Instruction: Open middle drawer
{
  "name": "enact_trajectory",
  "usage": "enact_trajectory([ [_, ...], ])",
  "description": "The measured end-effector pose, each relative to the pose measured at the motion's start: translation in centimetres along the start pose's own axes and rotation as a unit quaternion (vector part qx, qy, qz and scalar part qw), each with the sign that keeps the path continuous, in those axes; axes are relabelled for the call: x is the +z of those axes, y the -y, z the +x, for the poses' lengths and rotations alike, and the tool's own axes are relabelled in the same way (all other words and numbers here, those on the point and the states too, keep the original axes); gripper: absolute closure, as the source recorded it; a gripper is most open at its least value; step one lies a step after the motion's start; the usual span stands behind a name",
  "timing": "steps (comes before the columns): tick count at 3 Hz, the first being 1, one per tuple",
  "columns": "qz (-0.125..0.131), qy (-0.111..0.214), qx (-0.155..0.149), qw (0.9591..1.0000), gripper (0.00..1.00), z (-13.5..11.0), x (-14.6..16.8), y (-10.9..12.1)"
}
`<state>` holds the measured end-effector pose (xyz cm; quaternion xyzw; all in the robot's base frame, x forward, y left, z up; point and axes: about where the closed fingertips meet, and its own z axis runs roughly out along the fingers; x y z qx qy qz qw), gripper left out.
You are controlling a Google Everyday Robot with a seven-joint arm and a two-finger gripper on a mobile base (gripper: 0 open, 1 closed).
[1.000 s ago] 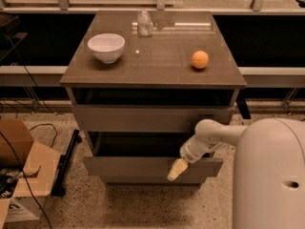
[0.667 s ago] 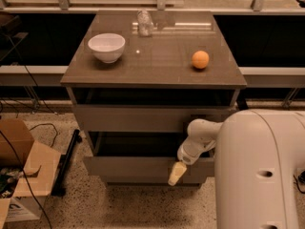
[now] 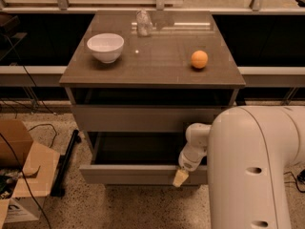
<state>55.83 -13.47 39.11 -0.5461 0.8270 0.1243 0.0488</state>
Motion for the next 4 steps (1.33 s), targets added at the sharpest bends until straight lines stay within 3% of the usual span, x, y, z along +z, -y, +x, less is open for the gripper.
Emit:
enact_trajectory([
  [1, -0.014, -0.006, -0.005, 0.9999, 0.65, 1.6, -0.3, -4.0],
  [2, -0.014, -0.006, -0.005, 0.9999, 0.51, 1.6, -0.3, -4.0],
  [3, -0.015, -0.004, -0.001, 0.9999, 0.19, 1.8, -0.2, -4.4],
  [4, -0.03, 0.008, 0.027, 0.9991, 0.0, 3.1, 0.8, -7.6],
])
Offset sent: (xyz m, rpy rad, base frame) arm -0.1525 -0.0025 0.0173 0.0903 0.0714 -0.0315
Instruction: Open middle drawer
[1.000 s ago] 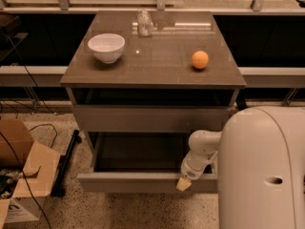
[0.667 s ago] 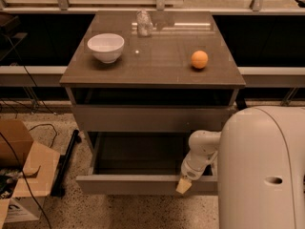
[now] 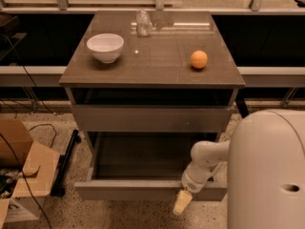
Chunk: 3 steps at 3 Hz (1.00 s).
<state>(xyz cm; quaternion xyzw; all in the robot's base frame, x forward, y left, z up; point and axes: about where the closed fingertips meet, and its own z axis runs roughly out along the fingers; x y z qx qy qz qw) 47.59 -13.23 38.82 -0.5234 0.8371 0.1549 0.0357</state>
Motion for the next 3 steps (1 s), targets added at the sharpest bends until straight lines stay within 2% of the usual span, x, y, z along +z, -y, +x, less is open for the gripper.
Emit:
enact_trajectory([
  [1, 0.0, 0.0, 0.0, 1.0, 0.0, -0.2, 0.0, 0.1],
  [2, -0.02, 0.018, 0.055, 0.9981, 0.0, 2.4, 2.0, -3.4],
  [3, -0.022, 0.02, 0.061, 0.9977, 0.0, 2.3, 1.6, -3.8],
])
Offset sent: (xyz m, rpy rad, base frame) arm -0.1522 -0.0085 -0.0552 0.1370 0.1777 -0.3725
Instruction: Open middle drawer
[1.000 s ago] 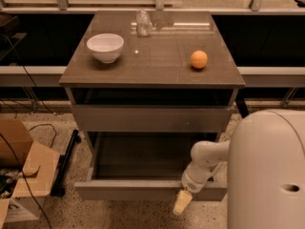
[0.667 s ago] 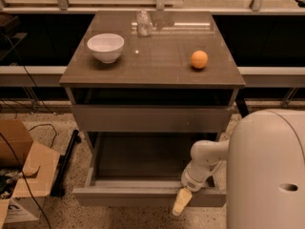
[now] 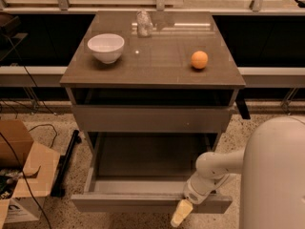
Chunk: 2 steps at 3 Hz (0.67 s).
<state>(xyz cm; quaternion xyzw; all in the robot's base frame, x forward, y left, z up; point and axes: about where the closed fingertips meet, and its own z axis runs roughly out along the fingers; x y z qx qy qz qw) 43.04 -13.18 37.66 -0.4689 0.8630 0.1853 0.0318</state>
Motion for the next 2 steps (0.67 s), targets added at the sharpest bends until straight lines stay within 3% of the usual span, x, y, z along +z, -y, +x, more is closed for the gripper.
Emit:
enact_trajectory([
  [2, -0.006, 0.005, 0.026, 0.9996, 0.0, 1.03, -0.16, -1.56],
])
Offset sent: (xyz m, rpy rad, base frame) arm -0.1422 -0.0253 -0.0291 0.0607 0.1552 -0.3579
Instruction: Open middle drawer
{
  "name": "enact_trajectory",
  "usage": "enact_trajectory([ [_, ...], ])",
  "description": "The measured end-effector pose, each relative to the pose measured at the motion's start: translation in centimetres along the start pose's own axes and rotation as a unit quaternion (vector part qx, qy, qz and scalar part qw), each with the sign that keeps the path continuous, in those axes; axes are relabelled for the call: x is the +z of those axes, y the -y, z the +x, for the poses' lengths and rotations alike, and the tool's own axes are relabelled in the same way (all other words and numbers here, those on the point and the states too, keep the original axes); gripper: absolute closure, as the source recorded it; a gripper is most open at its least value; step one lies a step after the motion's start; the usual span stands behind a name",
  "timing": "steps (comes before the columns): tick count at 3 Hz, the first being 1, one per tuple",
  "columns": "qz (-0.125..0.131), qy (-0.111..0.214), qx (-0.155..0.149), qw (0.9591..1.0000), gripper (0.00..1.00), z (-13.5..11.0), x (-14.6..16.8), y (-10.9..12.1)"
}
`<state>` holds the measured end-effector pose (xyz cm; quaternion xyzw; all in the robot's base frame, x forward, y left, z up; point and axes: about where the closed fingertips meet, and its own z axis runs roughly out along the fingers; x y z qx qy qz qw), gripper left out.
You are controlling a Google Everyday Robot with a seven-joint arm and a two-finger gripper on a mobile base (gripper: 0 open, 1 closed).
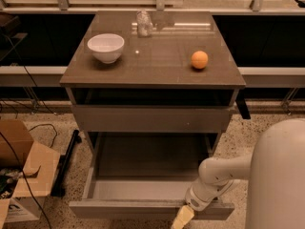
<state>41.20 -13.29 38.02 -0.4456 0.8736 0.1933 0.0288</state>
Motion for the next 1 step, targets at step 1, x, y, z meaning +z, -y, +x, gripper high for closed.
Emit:
enact_trajectory([
  [1, 0.0, 0.0, 0.0, 1.0, 0.0, -0.07, -0.3, -0.1],
])
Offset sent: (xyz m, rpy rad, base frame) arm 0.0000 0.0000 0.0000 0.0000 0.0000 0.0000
